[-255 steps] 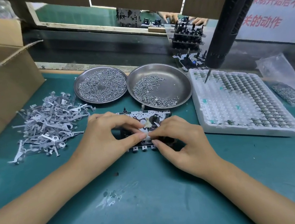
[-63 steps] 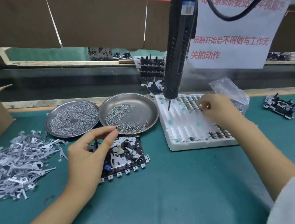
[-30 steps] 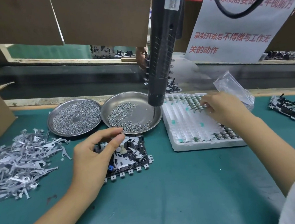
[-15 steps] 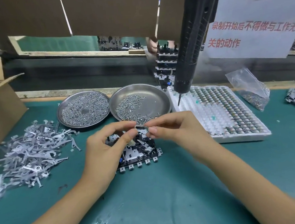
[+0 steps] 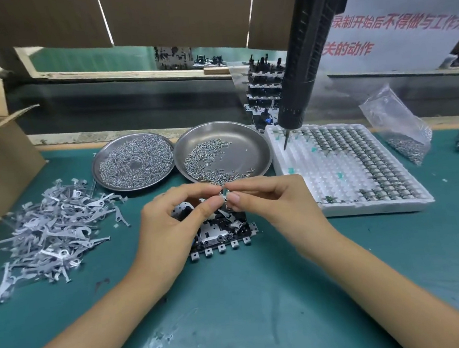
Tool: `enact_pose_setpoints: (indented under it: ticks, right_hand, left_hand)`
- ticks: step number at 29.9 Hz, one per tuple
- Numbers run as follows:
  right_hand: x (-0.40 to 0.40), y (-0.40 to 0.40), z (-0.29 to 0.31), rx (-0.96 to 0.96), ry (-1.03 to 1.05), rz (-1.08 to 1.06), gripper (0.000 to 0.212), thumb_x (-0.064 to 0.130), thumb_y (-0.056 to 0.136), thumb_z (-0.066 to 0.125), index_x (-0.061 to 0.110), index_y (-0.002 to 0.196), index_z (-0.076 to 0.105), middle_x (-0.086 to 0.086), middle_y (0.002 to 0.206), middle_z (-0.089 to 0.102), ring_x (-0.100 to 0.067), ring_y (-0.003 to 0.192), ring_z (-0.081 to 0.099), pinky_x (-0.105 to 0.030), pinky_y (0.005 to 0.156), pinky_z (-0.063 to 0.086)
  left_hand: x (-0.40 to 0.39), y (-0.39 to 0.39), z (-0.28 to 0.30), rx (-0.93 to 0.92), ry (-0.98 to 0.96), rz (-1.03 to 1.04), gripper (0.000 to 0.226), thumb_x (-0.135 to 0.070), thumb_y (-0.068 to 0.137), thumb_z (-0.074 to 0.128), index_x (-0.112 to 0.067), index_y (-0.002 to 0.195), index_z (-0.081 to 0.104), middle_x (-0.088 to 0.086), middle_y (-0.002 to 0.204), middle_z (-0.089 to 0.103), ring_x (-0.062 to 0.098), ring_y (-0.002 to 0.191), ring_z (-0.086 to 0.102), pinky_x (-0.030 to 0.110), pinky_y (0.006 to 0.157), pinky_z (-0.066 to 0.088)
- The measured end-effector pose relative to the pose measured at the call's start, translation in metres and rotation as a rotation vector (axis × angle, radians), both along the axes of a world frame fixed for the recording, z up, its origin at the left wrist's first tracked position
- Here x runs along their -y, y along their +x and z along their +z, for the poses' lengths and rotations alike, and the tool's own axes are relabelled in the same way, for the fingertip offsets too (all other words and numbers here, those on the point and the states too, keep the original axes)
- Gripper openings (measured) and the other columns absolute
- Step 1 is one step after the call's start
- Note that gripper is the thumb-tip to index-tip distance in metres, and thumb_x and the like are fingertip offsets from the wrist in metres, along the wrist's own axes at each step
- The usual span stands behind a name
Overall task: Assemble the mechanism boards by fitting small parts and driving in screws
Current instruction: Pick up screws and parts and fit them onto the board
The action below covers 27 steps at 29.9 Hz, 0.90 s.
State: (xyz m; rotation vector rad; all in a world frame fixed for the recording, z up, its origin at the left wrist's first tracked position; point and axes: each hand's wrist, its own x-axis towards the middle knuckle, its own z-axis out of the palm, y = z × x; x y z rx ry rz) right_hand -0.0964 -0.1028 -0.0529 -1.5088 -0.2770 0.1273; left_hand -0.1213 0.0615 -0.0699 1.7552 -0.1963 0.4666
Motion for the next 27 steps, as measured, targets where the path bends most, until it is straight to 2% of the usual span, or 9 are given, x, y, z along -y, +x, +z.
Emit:
enact_pose_setpoints:
  ticks: [6,8,12,15,19,21,24,27]
  right_hand:
    - [-0.0014,-0.0004,-0.0021,0.027,0.006,0.003,0.017,0.000,0.080,0.070,0.006,0.096,0.073,-0.004,0.087,0.075,-0.011,0.076,0.069,-0.020,0.070,0.055]
    - [-0.0016,-0.0006,-0.0030,0.045,-0.003,0.005,0.016,0.001,0.081,0.069,0.008,0.095,0.074,-0.005,0.088,0.075,-0.012,0.079,0.069,-0.022,0.072,0.056]
    - [-0.0003,-0.0008,-0.0046,0.100,-0.067,0.008,0.014,0.007,0.081,0.072,0.014,0.094,0.074,-0.003,0.088,0.075,-0.013,0.081,0.070,-0.028,0.078,0.056]
    - [0.0009,-0.0011,-0.0047,0.173,-0.121,0.038,0.016,0.008,0.082,0.071,0.016,0.096,0.075,0.000,0.092,0.075,-0.014,0.086,0.070,-0.031,0.083,0.056]
    - [0.0012,-0.0017,-0.0045,0.227,-0.141,0.046,0.020,0.005,0.081,0.072,0.021,0.094,0.075,0.003,0.090,0.074,-0.012,0.086,0.070,-0.023,0.079,0.055]
    - [0.0010,-0.0017,-0.0047,0.256,-0.155,0.044,0.021,0.004,0.081,0.072,0.022,0.092,0.075,0.002,0.089,0.074,-0.012,0.084,0.070,-0.022,0.077,0.054]
    - [0.0000,-0.0024,-0.0049,0.295,-0.163,0.049,0.023,0.002,0.081,0.071,0.023,0.089,0.075,-0.001,0.090,0.073,-0.013,0.083,0.070,-0.022,0.076,0.055]
    - [-0.0004,-0.0029,-0.0054,0.342,-0.199,0.032,0.025,0.000,0.080,0.072,0.025,0.086,0.075,0.002,0.088,0.073,-0.010,0.081,0.069,-0.021,0.073,0.054]
  left_hand:
    - [0.0009,-0.0010,0.0010,-0.009,0.014,-0.009,0.016,-0.033,0.071,0.070,-0.030,0.086,0.073,-0.009,0.083,0.073,0.018,0.084,0.066,0.050,0.086,0.050]
    - [0.0009,-0.0011,0.0006,-0.011,0.013,-0.010,0.016,-0.032,0.071,0.070,-0.031,0.087,0.073,-0.008,0.084,0.073,0.019,0.085,0.066,0.054,0.087,0.048]
    - [0.0016,-0.0016,0.0012,-0.001,0.022,-0.016,0.015,-0.031,0.072,0.070,-0.028,0.086,0.073,-0.010,0.085,0.072,0.016,0.087,0.065,0.053,0.086,0.049]
    - [0.0015,-0.0019,0.0025,0.035,0.034,-0.004,0.014,-0.032,0.071,0.069,-0.030,0.084,0.071,-0.015,0.087,0.067,0.006,0.085,0.061,0.039,0.081,0.052]
    - [0.0000,-0.0016,0.0043,0.063,0.082,0.008,0.023,-0.036,0.070,0.068,-0.033,0.093,0.067,-0.019,0.086,0.063,0.001,0.082,0.059,0.019,0.079,0.045]
    - [-0.0007,-0.0020,0.0054,0.072,0.118,0.015,0.025,-0.038,0.070,0.068,-0.035,0.095,0.066,-0.020,0.086,0.062,0.002,0.082,0.058,0.024,0.081,0.045]
    - [-0.0021,-0.0032,0.0058,0.090,0.170,0.018,0.025,-0.039,0.071,0.068,-0.037,0.096,0.065,-0.015,0.085,0.062,0.006,0.084,0.057,0.041,0.087,0.045]
    - [-0.0046,-0.0028,0.0058,0.125,0.237,0.011,0.027,-0.035,0.072,0.069,-0.036,0.098,0.064,-0.015,0.086,0.063,0.002,0.086,0.056,0.049,0.090,0.041]
